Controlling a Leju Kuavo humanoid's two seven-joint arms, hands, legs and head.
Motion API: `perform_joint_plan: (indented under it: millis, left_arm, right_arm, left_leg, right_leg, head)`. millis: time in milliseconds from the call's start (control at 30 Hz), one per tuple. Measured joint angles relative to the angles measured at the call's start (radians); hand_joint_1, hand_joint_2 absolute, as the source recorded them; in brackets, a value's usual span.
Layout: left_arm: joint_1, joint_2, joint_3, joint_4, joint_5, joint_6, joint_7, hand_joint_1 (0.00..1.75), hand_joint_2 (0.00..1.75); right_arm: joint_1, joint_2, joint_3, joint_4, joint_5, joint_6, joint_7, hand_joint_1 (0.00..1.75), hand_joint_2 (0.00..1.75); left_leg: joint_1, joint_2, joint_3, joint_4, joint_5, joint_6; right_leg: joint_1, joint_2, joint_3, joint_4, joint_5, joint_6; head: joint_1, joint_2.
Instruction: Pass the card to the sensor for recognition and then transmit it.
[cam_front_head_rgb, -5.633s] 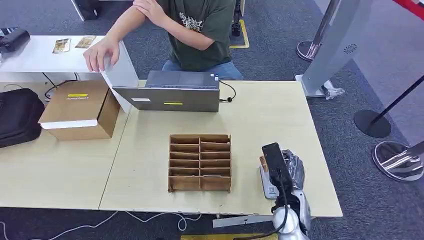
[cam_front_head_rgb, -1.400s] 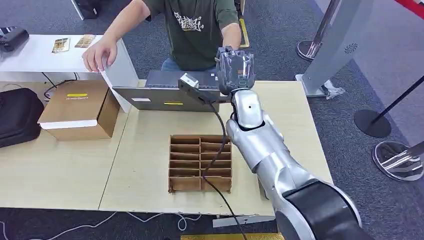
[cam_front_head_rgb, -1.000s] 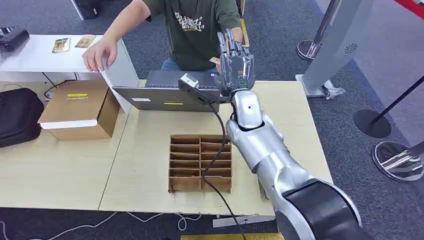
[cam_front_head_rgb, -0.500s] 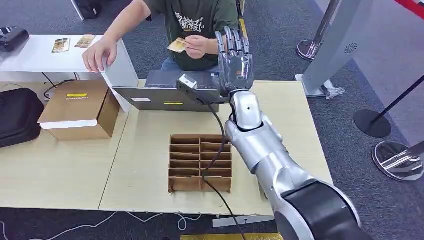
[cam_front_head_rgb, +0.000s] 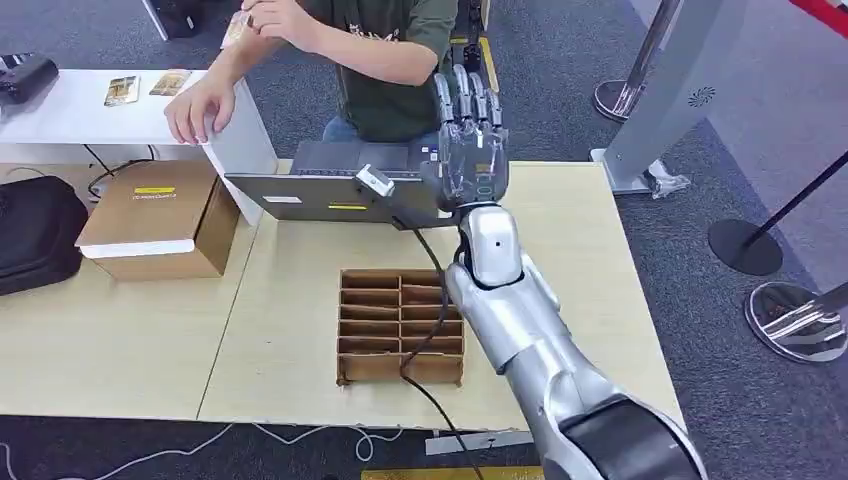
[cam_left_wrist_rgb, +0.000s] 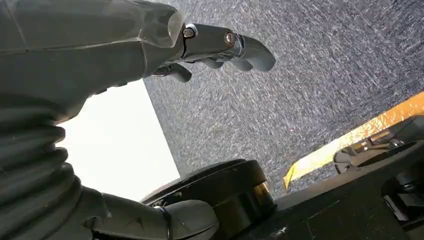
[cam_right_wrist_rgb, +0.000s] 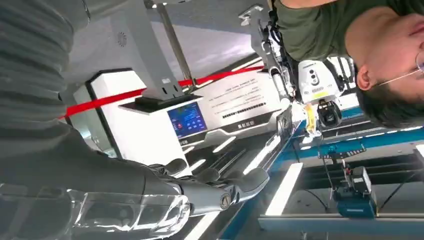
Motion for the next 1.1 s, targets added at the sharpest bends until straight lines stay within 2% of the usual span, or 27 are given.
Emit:
perform_joint_plan:
  millis: [200, 533, 733, 1100]
  left_arm:
    - [0.003, 0.004, 0.000, 0.000, 0.027, 0.010, -0.004, 0.00, 1.75]
    - [0.012, 0.004, 0.000, 0.000, 0.067, 0.025, -0.010, 0.00, 1.75]
    - [0.015, 0.003, 0.000, 0.000, 0.069, 0.022, -0.021, 0.00, 1.75]
    - [0.022, 0.003, 0.000, 0.000, 0.084, 0.031, -0.041, 0.00, 1.75]
  right_arm:
    - [0.140, 0.006, 0.004, -0.179, -0.004, 0.041, -0.003, 0.00, 1.75]
    - [0.332, 0.006, 0.007, -0.372, -0.033, 0.039, 0.003, 0.00, 1.75]
    - [0.366, -0.008, 0.008, -0.398, -0.073, 0.003, -0.016, 0.00, 1.75]
    - [0.431, -0.041, 0.014, -0.489, -0.041, 0.007, 0.007, 0.00, 1.75]
  left_leg:
    - [0.000, 0.000, 0.000, 0.000, 0.000, 0.000]
    - [0.000, 0.000, 0.000, 0.000, 0.000, 0.000]
    - [0.000, 0.000, 0.000, 0.000, 0.000, 0.000]
    - [0.000, 0.000, 0.000, 0.000, 0.000, 0.000]
  right_leg:
    - [0.000, 0.000, 0.000, 0.000, 0.000, 0.000]
    - [0.000, 0.000, 0.000, 0.000, 0.000, 0.000]
    - [0.000, 0.000, 0.000, 0.000, 0.000, 0.000]
    - [0.000, 0.000, 0.000, -0.001, 0.000, 0.000]
  head:
    - [0.000, 0.000]
    - [0.000, 0.000]
    - [0.000, 0.000]
    - [0.000, 0.000]
